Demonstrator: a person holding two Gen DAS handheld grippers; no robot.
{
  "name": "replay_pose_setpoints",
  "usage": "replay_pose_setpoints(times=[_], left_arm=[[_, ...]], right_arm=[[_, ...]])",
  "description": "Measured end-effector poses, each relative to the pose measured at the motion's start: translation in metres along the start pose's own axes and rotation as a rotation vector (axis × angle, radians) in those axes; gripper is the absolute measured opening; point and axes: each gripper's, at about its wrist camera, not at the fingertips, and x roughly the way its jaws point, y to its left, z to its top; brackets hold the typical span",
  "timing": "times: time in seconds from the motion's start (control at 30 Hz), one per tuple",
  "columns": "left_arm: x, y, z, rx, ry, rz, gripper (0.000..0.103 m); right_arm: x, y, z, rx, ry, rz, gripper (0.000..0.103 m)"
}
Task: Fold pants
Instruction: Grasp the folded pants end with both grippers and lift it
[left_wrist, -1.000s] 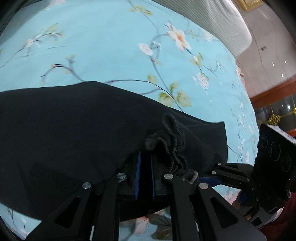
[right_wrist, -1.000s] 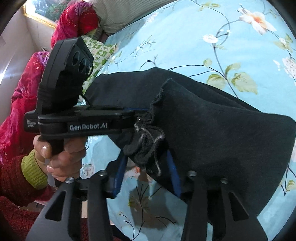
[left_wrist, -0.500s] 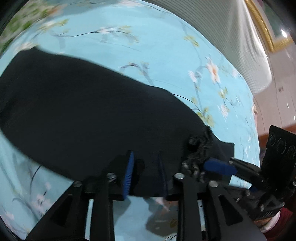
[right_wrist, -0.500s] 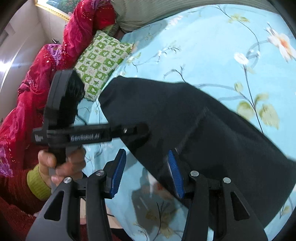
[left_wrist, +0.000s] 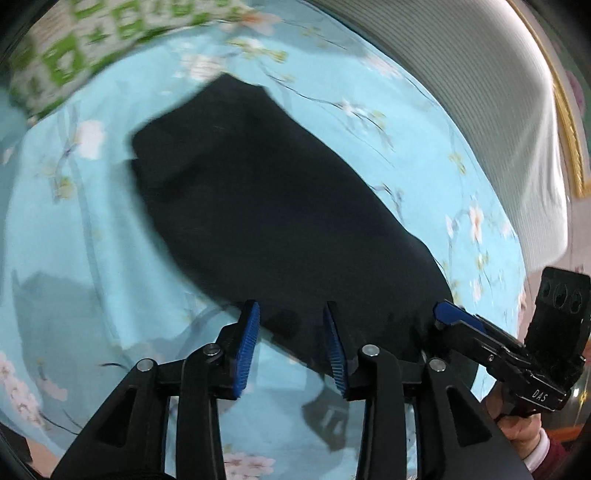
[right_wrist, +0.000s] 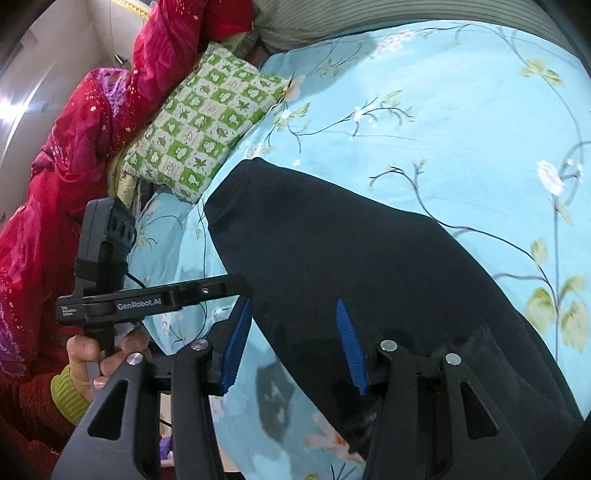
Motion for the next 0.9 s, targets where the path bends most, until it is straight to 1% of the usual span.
replay_pose_setpoints(times=[0.03,0.1,0.2,0.3,0.57,0.7,0.9], left_arm=[[-0.002,0.005,0.002,-0.012,-0.008,0.009,0.044],[-0.005,0.016,0.006,-0.042,-0.021,0.021,0.045],[-0.006,0.032,0.011,-0.096,-0.027,0.018,0.045],[-0.005,0.046,0.018,-0.132,-0.03,0.019,0.048],[0.009,0.062,0.034,-0.177,-0.022,-0.002,0.048],[0.016,0.068,0.039,-0.187,-0.018,-0.014,0.048],[0.027,0.072,0.055,-0.191,-0.02,-0.03,0.048]], right_arm=[[0.003,0.001,0.003,-0.005,0.007,0.001,0.049],[0.01,0.004,0.011,-0.02,0.017,0.0,0.049],[0.018,0.006,0.022,-0.031,0.028,0.0,0.049],[0.028,0.008,0.037,-0.042,0.037,0.0,0.049],[0.06,0.016,0.077,-0.098,0.073,-0.008,0.049],[0.087,0.02,0.102,-0.136,0.106,-0.032,0.049],[0.121,0.029,0.132,-0.208,0.143,-0.036,0.05]])
